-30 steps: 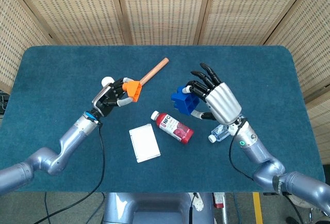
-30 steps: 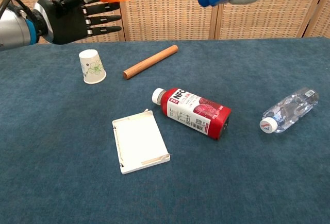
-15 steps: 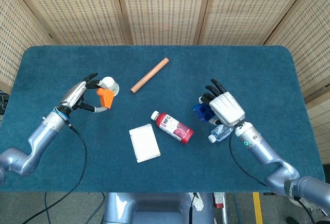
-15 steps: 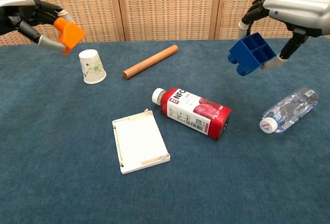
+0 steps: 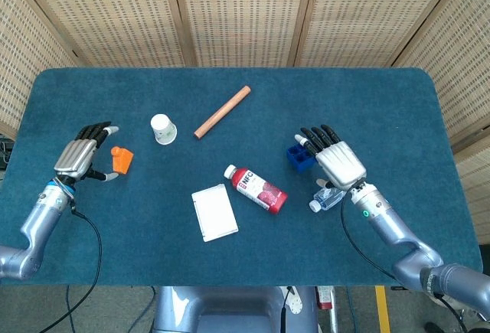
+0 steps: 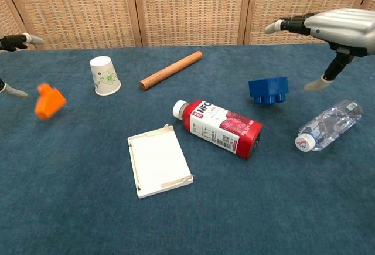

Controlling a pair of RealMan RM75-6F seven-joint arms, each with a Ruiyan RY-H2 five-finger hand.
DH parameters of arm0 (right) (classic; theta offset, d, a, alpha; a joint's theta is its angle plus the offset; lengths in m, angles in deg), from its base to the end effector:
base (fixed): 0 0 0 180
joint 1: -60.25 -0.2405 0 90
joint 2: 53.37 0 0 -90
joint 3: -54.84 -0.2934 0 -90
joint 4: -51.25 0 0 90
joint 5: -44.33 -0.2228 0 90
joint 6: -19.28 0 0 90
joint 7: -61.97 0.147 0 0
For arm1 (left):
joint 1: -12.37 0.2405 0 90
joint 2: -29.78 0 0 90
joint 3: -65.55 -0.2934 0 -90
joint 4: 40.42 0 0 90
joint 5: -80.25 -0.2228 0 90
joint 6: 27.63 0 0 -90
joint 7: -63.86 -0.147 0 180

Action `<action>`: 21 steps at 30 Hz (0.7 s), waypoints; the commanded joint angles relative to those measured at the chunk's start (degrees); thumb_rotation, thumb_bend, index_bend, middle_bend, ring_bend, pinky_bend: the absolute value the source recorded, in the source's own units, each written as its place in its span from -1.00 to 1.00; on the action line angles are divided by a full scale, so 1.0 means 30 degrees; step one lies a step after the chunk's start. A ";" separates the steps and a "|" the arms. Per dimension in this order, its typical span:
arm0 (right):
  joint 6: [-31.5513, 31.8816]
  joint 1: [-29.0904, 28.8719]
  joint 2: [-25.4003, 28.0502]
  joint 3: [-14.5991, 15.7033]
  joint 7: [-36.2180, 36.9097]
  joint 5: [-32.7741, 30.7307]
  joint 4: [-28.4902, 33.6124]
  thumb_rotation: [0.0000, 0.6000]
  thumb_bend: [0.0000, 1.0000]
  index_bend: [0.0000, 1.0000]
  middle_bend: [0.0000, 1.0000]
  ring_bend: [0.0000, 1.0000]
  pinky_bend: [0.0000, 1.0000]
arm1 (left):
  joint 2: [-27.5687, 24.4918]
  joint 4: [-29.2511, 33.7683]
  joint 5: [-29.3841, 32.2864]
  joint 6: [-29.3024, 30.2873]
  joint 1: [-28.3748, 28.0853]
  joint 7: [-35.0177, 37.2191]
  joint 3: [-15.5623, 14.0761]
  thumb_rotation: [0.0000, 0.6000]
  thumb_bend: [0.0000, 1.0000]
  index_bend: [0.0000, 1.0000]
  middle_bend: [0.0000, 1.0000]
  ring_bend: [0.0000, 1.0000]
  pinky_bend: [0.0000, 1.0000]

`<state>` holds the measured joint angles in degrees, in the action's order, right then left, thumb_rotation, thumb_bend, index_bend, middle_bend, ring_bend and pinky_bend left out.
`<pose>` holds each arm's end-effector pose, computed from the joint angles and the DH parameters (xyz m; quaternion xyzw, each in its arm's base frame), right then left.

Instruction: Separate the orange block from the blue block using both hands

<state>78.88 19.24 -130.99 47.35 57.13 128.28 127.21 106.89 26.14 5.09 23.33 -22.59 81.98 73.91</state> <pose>-0.2156 -0.4024 0.0616 0.7694 -0.2406 0.3898 0.4452 -0.3177 0.4046 0.0877 -0.6491 -0.4666 -0.3761 0.4686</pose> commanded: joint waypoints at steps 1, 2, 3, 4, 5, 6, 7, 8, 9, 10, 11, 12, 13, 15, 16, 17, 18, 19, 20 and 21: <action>0.1297 0.0772 0.0870 -0.0162 0.0597 0.0043 0.1135 1.00 -1.00 -1.00 -1.00 -1.00 -1.00 | -0.0717 0.0882 -0.0323 0.0929 0.0384 0.0391 0.0026 1.00 -0.91 -1.00 -1.00 -1.00 -1.00; 0.1543 0.0954 0.0992 -0.0145 0.0814 0.0061 0.1335 1.00 -1.00 -1.00 -1.00 -1.00 -1.00 | -0.0872 0.1083 -0.0378 0.1087 0.0468 0.0456 0.0029 1.00 -0.91 -1.00 -1.00 -1.00 -1.00; 0.2065 0.1348 0.1172 -0.0095 0.1340 0.0087 0.1669 1.00 -1.00 -1.00 -1.00 -1.00 -1.00 | -0.1185 0.1481 -0.0543 0.1462 0.0660 0.0661 0.0024 1.00 -0.91 -1.00 -1.00 -1.00 -1.00; 0.2540 0.1704 0.1333 0.0013 0.1780 0.0215 0.1858 1.00 -1.00 -1.00 -1.00 -1.00 -1.00 | -0.1495 0.1818 -0.0764 0.1827 0.0858 0.0833 -0.0037 1.00 -0.91 -1.00 -1.00 -1.00 -1.00; 0.3089 0.2101 0.1495 0.0152 0.2171 0.0384 0.1934 1.00 -1.00 -1.00 -1.00 -1.00 -1.00 | -0.1800 0.2079 -0.0985 0.2214 0.1072 0.0909 -0.0120 1.00 -0.91 -1.00 -1.00 -1.00 -1.00; 0.3802 0.2587 0.1676 0.0345 0.2522 0.0646 0.1918 1.00 -1.00 -1.00 -1.00 -1.00 -1.00 | -0.2173 0.2385 -0.1168 0.2781 0.1398 0.0960 -0.0185 1.00 -0.91 -1.00 -1.00 -1.00 -1.00; 0.4436 0.2998 0.1799 0.0521 0.2849 0.0926 0.1844 1.00 -1.00 -1.00 -1.00 -1.00 -1.00 | -0.2535 0.2790 -0.1319 0.3295 0.1723 0.1126 -0.0244 1.00 -0.91 -1.00 -1.00 -1.00 -1.00; 0.5011 0.3379 0.1897 0.0673 0.3175 0.1157 0.1747 1.00 -1.00 -1.00 -1.00 -1.00 -1.00 | -0.2881 0.3209 -0.1431 0.3785 0.2041 0.1357 -0.0276 1.00 -0.91 -1.00 -1.00 -1.00 -1.00; 0.5537 0.3755 0.1999 0.0820 0.3496 0.1339 0.1647 1.00 -1.00 -1.00 -1.00 -1.00 -1.00 | -0.3210 0.3600 -0.1543 0.4315 0.2372 0.1552 -0.0304 1.00 -0.92 -1.00 -1.00 -1.00 -1.00; 0.6004 0.4144 0.2109 0.0957 0.3723 0.1398 0.1583 1.00 -1.00 -1.00 -1.00 -1.00 -1.00 | -0.3484 0.3917 -0.1598 0.4895 0.2720 0.1687 -0.0299 1.00 -0.92 -1.00 -1.00 -1.00 -1.00; 0.6470 0.4514 0.2205 0.1101 0.3922 0.1501 0.1523 1.00 -1.00 -1.00 -1.00 -1.00 -1.00 | -0.3719 0.4235 -0.1675 0.5402 0.3040 0.1753 -0.0334 1.00 -0.92 -1.00 -1.00 -1.00 -1.00; 0.7112 0.5033 0.2343 0.1314 0.4125 0.1657 0.1426 1.00 -1.00 -1.00 -1.00 -1.00 -1.00 | -0.4099 0.4840 -0.1660 0.6231 0.3637 0.1854 -0.0387 1.00 -0.92 -1.00 -1.00 -1.00 -1.00; 0.7601 0.5436 0.2439 0.1484 0.4168 0.1801 0.1322 1.00 -1.00 -1.00 -1.00 -1.00 -1.00 | -0.4427 0.5478 -0.1584 0.6702 0.4093 0.1925 -0.0480 1.00 -0.92 -1.00 -1.00 -1.00 -1.00; 0.8354 0.6109 0.2529 0.1718 0.3968 0.1906 0.1134 1.00 -1.00 -1.00 -1.00 -1.00 -1.00 | -0.5011 0.6690 -0.1255 0.7231 0.4838 0.1931 -0.0675 1.00 -0.92 -1.00 -1.00 -1.00 -1.00; 0.8792 0.6560 0.2556 0.1873 0.3931 0.1903 0.1134 1.00 -1.00 -1.00 -1.00 -1.00 -1.00 | -0.5314 0.7378 -0.1133 0.7804 0.5378 0.1637 -0.0825 1.00 -0.92 -1.00 -1.00 -1.00 -1.00; 0.9101 0.6899 0.2590 0.1991 0.3930 0.1923 0.1159 1.00 -1.00 -1.00 -1.00 -1.00 -1.00 | -0.5463 0.7879 -0.1030 0.8384 0.5832 0.1107 -0.0931 1.00 -0.92 -1.00 -1.00 -1.00 -1.00; 0.9395 0.7255 0.2651 0.2108 0.3884 0.1901 0.1224 1.00 -1.00 -1.00 -1.00 -1.00 -1.00 | -0.5527 0.8309 -0.0978 0.9047 0.6305 0.0451 -0.1059 1.00 -0.92 -1.00 -1.00 -1.00 -1.00; 0.9595 0.7462 0.2683 0.2156 0.3813 0.1901 0.1283 1.00 -1.00 -1.00 -1.00 -1.00 -1.00 | -0.5530 0.8595 -0.1010 0.9541 0.6630 0.0049 -0.1153 1.00 -0.92 -1.00 -1.00 -1.00 -1.00; 0.9932 0.7810 0.2728 0.2227 0.3669 0.1874 0.1410 1.00 -1.00 -1.00 -1.00 -1.00 -1.00 | -0.5501 0.8993 -0.1073 1.0301 0.7128 -0.0459 -0.1289 1.00 -0.92 -1.00 -1.00 -1.00 -1.00; 1.0184 0.8067 0.2754 0.2285 0.3620 0.1856 0.1573 1.00 -1.00 -1.00 -1.00 -1.00 -1.00 | -0.5478 0.9283 -0.1147 1.0890 0.7530 -0.0797 -0.1422 1.00 -0.92 -1.00 -1.00 -1.00 -1.00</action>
<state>108.20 42.18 -123.14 53.54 68.37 133.74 131.35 91.97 49.23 1.49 49.33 -5.10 83.82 71.25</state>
